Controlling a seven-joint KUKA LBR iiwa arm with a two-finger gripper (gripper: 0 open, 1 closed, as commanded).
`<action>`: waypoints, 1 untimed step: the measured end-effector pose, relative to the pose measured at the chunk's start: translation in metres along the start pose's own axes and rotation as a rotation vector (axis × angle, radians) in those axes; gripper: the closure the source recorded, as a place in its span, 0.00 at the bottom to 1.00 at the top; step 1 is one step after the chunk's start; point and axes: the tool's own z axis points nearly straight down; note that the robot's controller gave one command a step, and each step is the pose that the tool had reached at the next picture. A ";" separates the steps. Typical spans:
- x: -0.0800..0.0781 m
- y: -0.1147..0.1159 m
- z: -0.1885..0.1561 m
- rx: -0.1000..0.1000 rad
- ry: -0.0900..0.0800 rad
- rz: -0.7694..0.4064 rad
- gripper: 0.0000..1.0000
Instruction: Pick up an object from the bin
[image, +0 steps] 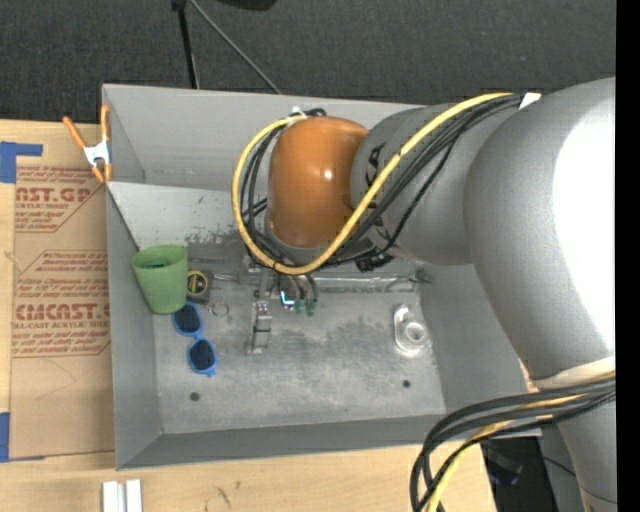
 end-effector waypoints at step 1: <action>0.006 0.051 0.059 0.006 -0.008 -0.306 0.00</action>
Offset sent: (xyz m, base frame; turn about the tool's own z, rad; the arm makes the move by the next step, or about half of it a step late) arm -0.0082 0.0534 -0.0603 -0.3108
